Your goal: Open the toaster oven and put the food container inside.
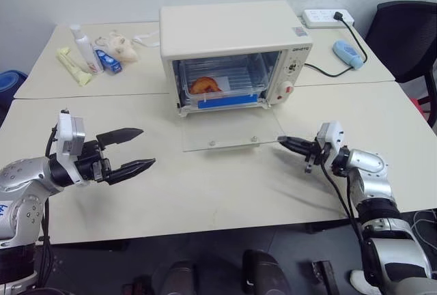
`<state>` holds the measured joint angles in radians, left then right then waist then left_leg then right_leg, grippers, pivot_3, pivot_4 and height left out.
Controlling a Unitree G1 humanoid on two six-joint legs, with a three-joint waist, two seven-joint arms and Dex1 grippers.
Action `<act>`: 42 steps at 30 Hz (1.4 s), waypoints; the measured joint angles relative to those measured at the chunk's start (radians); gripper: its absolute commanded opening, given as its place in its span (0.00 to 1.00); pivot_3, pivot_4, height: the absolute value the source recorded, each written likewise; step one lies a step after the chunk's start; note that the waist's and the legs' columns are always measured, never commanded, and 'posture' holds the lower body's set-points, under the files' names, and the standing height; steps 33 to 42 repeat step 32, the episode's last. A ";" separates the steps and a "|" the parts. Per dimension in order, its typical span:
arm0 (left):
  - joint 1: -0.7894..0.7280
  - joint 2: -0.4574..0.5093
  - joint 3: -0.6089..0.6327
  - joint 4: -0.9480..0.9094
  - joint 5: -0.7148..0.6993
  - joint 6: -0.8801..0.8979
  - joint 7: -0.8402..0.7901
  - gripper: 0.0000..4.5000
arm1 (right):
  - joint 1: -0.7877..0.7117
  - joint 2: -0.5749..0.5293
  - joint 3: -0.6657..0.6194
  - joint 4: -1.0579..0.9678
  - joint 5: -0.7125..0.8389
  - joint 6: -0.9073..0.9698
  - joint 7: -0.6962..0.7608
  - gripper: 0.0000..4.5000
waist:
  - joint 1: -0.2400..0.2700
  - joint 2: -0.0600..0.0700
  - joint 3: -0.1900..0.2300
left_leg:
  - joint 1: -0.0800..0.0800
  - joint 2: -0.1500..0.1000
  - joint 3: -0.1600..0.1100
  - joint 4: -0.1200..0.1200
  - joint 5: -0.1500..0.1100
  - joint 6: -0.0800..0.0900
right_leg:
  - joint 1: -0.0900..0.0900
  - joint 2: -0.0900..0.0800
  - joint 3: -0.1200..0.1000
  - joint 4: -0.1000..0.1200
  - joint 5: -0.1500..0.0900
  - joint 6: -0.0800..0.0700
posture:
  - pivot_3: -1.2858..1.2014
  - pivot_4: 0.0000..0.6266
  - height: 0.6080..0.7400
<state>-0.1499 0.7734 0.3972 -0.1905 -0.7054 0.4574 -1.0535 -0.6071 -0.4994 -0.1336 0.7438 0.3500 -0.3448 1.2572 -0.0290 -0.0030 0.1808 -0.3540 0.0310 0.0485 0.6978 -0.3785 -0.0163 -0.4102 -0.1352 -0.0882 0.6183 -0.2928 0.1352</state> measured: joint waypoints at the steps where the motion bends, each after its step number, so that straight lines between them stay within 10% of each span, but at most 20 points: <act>1: -0.001 -0.008 0.007 0.000 -0.001 0.000 0.014 0.99 | -0.001 0.005 -0.009 -0.012 0.017 0.007 -0.007 0.00 | -0.001 0.000 0.000 | 0.000 0.000 0.000 0.000 0.000 0.000 | 0.000 0.000 0.000 0.000 0.000 0.000 | 0.52 0.24 1.00; 18: -0.063 -0.061 0.046 0.089 0.065 -0.118 0.150 0.99 | -0.201 0.106 -0.124 -0.259 0.233 0.309 -0.197 0.00 | 0.001 0.001 0.000 | -0.001 -0.001 -0.001 -0.001 0.000 -0.001 | -0.001 0.000 -0.001 0.001 0.000 0.000 | 0.52 0.24 1.00; 32: 0.169 0.016 0.051 0.137 0.220 -0.333 0.002 1.00 | 0.213 -0.130 -0.020 -0.580 0.150 0.322 0.071 0.99 | 0.003 0.001 0.001 | 0.000 0.000 0.002 -0.001 0.000 0.000 | -0.001 0.000 0.001 0.000 0.000 0.000 | 0.52 0.24 1.00; 42: 0.169 0.016 0.051 0.137 0.220 -0.333 0.002 1.00 | 0.213 -0.130 -0.020 -0.580 0.150 0.322 0.071 0.99 | 0.003 0.001 0.001 | 0.000 0.000 0.002 -0.001 0.000 0.000 | -0.001 0.000 0.001 0.000 0.000 0.000 | 0.52 0.24 1.00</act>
